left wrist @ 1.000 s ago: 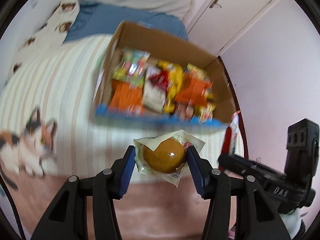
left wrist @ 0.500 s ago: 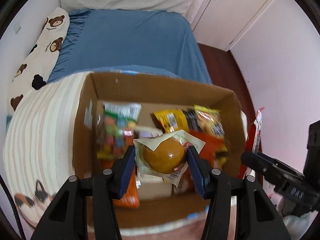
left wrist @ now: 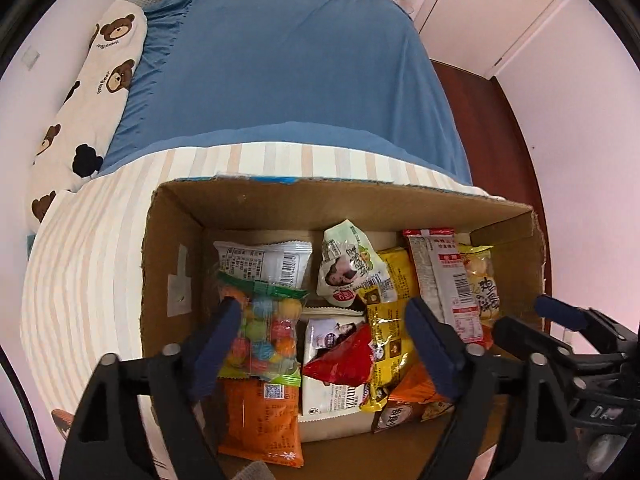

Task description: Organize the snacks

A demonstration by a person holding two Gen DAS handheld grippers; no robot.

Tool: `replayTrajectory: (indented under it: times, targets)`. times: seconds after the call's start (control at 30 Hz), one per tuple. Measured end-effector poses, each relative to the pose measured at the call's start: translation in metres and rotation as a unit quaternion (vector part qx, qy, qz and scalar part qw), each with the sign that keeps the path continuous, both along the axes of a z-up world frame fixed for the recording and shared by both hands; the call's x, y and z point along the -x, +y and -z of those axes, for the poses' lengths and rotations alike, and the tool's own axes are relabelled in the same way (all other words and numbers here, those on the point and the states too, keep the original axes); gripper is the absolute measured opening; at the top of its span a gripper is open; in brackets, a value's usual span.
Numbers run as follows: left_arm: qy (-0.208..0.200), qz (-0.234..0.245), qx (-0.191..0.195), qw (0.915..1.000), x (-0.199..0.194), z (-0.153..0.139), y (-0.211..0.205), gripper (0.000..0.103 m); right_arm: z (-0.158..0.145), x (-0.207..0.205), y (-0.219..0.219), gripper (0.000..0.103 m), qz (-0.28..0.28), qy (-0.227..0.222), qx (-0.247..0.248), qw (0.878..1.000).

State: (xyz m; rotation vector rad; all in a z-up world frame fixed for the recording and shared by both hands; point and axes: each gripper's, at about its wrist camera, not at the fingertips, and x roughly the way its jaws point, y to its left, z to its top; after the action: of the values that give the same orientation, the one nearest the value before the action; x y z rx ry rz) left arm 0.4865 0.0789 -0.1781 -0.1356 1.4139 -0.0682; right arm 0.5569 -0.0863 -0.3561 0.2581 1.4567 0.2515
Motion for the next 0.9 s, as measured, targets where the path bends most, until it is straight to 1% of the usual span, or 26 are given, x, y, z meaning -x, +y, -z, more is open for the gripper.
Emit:
replayTrajectory:
  times: [0.17,0.23,0.27,0.3,0.4,0.53,0.7,0.9]
  targets:
    - [-0.003,-0.001,-0.006,1.0000,0.010,0.002,-0.001,0.092,0.004,0.017,-0.005,0.098,-0.004,-0.009,0.033,0.999]
    - [-0.007,-0.002,-0.003,1.0000,0.016,0.001,-0.002,0.093,0.003,0.028,-0.009,0.101,0.000,-0.015,0.039,0.999]
    - [-0.010,0.001,-0.002,0.9999,0.021,0.001,-0.004,0.100,0.003,0.033,-0.011,0.101,0.002,-0.017,0.040,0.999]
    - [-0.009,0.003,-0.002,0.9999,0.023,0.001,-0.004,0.103,0.003,0.037,-0.012,0.101,0.005,-0.019,0.042,0.999]
    - [-0.010,0.009,0.001,0.9999,0.036,0.001,-0.007,0.103,0.002,0.052,-0.016,0.102,0.012,-0.030,0.052,0.998]
    - [-0.017,0.000,0.011,0.9998,0.054,-0.005,-0.005,0.103,-0.001,0.069,-0.016,0.102,0.013,-0.039,0.055,0.998]
    - [-0.040,-0.007,0.010,0.9991,0.078,-0.022,-0.005,0.103,-0.012,0.090,-0.016,0.102,0.015,-0.053,0.051,0.997]
    - [-0.080,-0.018,0.002,0.9967,0.113,-0.054,-0.005,0.103,-0.042,0.123,-0.015,0.102,0.015,-0.093,0.053,0.994]
